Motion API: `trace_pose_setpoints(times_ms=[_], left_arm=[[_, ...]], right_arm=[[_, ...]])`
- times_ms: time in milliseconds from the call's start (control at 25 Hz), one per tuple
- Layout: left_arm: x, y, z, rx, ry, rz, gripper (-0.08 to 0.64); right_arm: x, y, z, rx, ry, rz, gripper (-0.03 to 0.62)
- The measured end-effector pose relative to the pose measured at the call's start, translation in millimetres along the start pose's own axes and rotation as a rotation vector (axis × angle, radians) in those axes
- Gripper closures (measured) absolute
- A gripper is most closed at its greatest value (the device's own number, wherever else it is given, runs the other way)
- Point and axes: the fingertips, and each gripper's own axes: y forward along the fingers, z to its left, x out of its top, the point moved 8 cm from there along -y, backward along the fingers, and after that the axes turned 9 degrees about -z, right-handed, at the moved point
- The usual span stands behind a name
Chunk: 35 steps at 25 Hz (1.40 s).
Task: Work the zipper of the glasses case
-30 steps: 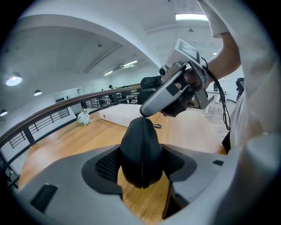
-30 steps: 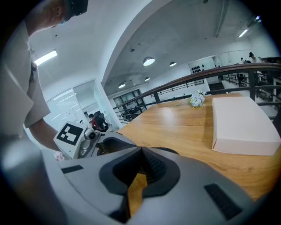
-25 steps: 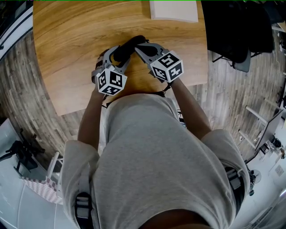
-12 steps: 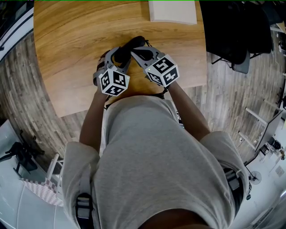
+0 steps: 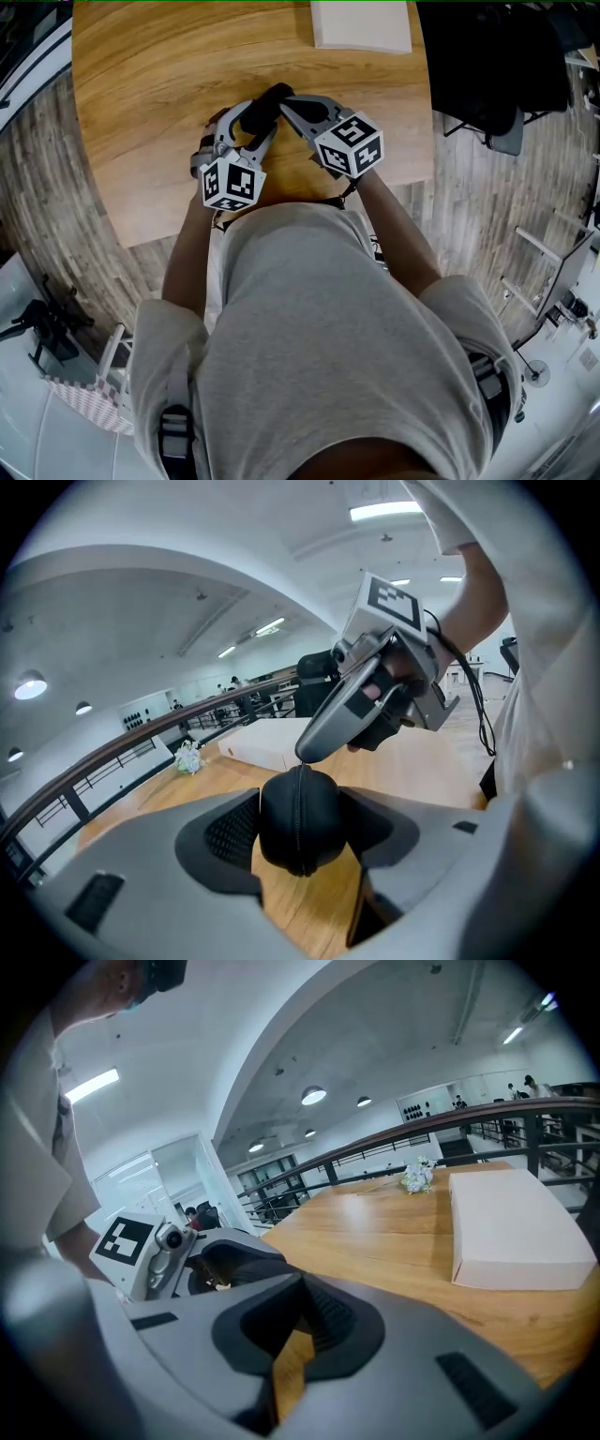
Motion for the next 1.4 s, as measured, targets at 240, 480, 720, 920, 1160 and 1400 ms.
trace_pose_setpoints(times_ms=[240, 480, 720, 920, 1160, 1400], left_arm=[[0, 4, 2, 0.025, -0.012, 0.064, 0.285], [-2, 9, 3, 0.041, -0.04, 0.1, 0.287], [9, 2, 6, 0.006, -0.043, 0.009, 0.285], [14, 1, 4, -0.015, 0.015, -0.003, 0.285], [11, 6, 4, 0.015, -0.006, 0.103, 0.288], [10, 9, 7, 0.017, 0.004, 0.135, 0.289]], right_arm=[[1, 2, 3, 0.002, 0.024, -0.011, 0.566], [3, 5, 18, 0.014, -0.02, -0.011, 0.566], [8, -2, 6, 0.036, 0.102, -0.077, 0.566], [4, -3, -1, 0.021, 0.159, -0.073, 0.566], [8, 2, 12, 0.0, 0.034, -0.019, 0.566], [15, 3, 27, 0.043, 0.005, -0.025, 0.566]])
